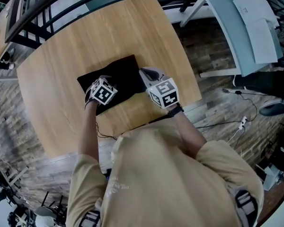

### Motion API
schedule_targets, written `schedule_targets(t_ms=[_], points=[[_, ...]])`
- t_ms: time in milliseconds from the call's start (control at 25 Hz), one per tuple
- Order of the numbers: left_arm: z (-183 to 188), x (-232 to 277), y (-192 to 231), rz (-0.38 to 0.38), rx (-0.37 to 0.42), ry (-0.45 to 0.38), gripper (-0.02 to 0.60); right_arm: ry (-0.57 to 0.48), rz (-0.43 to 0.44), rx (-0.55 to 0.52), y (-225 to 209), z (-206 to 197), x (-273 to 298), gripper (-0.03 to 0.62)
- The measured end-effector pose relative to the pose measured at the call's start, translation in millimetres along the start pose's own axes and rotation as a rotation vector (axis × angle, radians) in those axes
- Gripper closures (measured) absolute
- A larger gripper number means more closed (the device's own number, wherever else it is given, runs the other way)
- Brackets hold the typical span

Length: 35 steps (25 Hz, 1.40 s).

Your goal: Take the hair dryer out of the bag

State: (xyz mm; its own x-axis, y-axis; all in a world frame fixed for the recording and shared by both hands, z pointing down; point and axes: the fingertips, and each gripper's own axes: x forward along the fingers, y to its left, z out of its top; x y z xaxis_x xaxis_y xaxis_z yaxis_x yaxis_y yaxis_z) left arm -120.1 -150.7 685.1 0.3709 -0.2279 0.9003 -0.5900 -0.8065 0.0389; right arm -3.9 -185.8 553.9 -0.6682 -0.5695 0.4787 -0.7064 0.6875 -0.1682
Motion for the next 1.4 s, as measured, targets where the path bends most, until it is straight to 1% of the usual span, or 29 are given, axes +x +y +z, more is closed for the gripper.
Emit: schedule_targets(t_ms=[40,120,240,400,480,640,720,800,880,1000,1160,1320,1360,1400], points=[[1,-2,1,0.004,-0.011,-0.012,0.476,-0.004,0.004,0.014,-1,1,0,0.579],[1,-8,5,0.021,-0.038,-0.043,0.555,-0.010,0.015,0.025,-1,2,1,0.579],[1,-21,8,0.034,-0.071,-0.069,0.558,0.003,0.031,0.009,-6,-1,4,0.579],[1,-37,11,0.041,-0.092,-0.102,0.558,0.045,0.040,-0.014,-22,-7,8,0.579],[1,-43,14,0.045,-0.105,-0.120,0.558,0.078,0.082,-0.081,-23,-13,13,0.579],[1,-51,16,0.049,-0.135,-0.147,0.558,0.162,0.222,-0.277,-12,-33,27,0.577],[1,-51,16,0.047,-0.146,-0.146,0.558,0.195,0.290,-0.318,-8,-44,35,0.568],[1,-51,16,0.044,-0.155,-0.146,0.558,0.243,0.355,-0.356,-3,-58,45,0.537],[2,-50,16,0.042,-0.162,-0.148,0.558,0.321,0.407,-0.428,2,-74,52,0.511],[2,-51,17,0.042,-0.173,-0.149,0.558,0.406,0.456,-0.533,5,-91,63,0.479],[3,-51,15,0.045,-0.182,-0.144,0.558,0.455,0.507,-0.628,5,-104,73,0.428],[4,-49,16,0.046,-0.194,-0.144,0.559,0.480,0.546,-0.715,11,-112,82,0.430],[3,-49,17,0.046,-0.199,-0.143,0.558,0.487,0.557,-0.737,12,-114,84,0.444],[2,-48,18,0.044,-0.205,-0.141,0.558,0.494,0.567,-0.758,14,-116,86,0.444]])
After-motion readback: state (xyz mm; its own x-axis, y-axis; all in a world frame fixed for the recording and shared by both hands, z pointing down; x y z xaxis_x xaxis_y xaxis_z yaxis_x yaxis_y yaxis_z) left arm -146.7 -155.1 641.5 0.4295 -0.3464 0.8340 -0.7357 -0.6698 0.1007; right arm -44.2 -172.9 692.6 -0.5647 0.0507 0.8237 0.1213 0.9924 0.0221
